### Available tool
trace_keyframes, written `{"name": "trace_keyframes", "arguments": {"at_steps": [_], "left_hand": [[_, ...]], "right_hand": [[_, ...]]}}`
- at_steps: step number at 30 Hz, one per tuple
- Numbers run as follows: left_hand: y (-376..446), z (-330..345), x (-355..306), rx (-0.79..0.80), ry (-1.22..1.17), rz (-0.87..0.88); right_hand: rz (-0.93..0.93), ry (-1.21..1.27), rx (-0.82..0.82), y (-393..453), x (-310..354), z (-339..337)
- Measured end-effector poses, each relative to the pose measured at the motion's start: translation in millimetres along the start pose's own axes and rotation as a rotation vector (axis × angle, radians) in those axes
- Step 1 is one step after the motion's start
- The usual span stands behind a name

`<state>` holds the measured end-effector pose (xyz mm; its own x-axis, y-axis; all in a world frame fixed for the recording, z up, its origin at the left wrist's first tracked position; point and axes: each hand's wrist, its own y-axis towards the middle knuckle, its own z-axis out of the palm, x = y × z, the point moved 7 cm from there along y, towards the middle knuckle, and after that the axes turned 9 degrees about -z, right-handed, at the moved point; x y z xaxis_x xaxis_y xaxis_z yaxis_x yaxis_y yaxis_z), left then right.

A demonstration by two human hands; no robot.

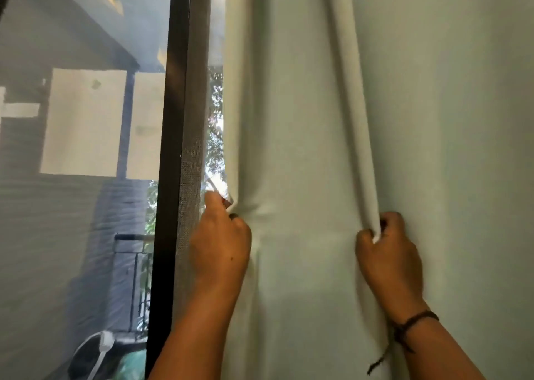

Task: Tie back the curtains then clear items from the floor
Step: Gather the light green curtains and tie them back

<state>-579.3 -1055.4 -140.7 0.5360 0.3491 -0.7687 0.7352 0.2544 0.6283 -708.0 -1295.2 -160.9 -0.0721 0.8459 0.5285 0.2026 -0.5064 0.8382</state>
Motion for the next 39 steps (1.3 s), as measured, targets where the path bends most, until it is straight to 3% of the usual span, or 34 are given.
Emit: {"name": "trace_keyframes", "arguments": {"at_steps": [4, 8, 10, 12, 14, 15, 16, 17, 19, 20, 22, 24, 27, 32, 34, 37, 39], "left_hand": [[8, 8, -2, 0.096, 0.018, 0.021], [-24, 1, -33, 0.231, -0.318, 0.021], [-27, -9, -38, 0.202, -0.485, -0.005], [-21, -19, -37, 0.142, -0.495, 0.016], [-11, -23, -36, 0.143, -0.461, 0.04], [-8, -21, -36, 0.184, -0.441, 0.055], [-7, -18, -39, 0.232, -0.42, 0.077], [-8, -14, -43, 0.268, -0.401, 0.106], [-16, -9, -56, 0.304, -0.366, 0.161], [-19, -8, -64, 0.308, -0.347, 0.176], [-24, -6, -80, 0.286, -0.343, 0.201], [-25, -1, -95, 0.256, -0.372, 0.238], [-22, 12, -119, 0.208, -0.348, 0.285], [-23, 45, -147, 0.177, -0.305, 0.277], [-26, 61, -153, 0.195, -0.317, 0.263], [-30, 82, -163, 0.237, -0.324, 0.257], [-33, 87, -170, 0.248, -0.345, 0.29]], "right_hand": [[0.127, -0.089, -0.005, 1, 2, 5], [0.031, -0.064, 0.3, -28, 66, 49], [0.037, -0.021, 0.293, -31, 94, 39], [-0.004, -0.06, 0.307, -27, 111, 21], [-0.15, -0.123, 0.138, -19, 124, -4], [-0.181, -0.043, 0.09, -11, 127, -13], [-0.187, -0.004, 0.175, -6, 128, -19], [-0.208, 0.025, 0.148, -1, 130, -36], [-0.186, 0.002, -0.154, 14, 105, -87], [-0.136, -0.081, -0.208, 21, 92, -95], [-0.018, -0.12, -0.141, 36, 76, -88], [0.062, 0.004, -0.037, 49, 55, -75], [-0.004, 0.122, -0.025, 62, 38, -68], [-0.037, 0.165, -0.161, 85, 17, -79], [0.011, 0.249, -0.087, 90, 18, -69], [0.0, 0.162, 0.023, 97, 22, -50], [-0.101, 0.107, -0.055, 105, 24, -54]]}}
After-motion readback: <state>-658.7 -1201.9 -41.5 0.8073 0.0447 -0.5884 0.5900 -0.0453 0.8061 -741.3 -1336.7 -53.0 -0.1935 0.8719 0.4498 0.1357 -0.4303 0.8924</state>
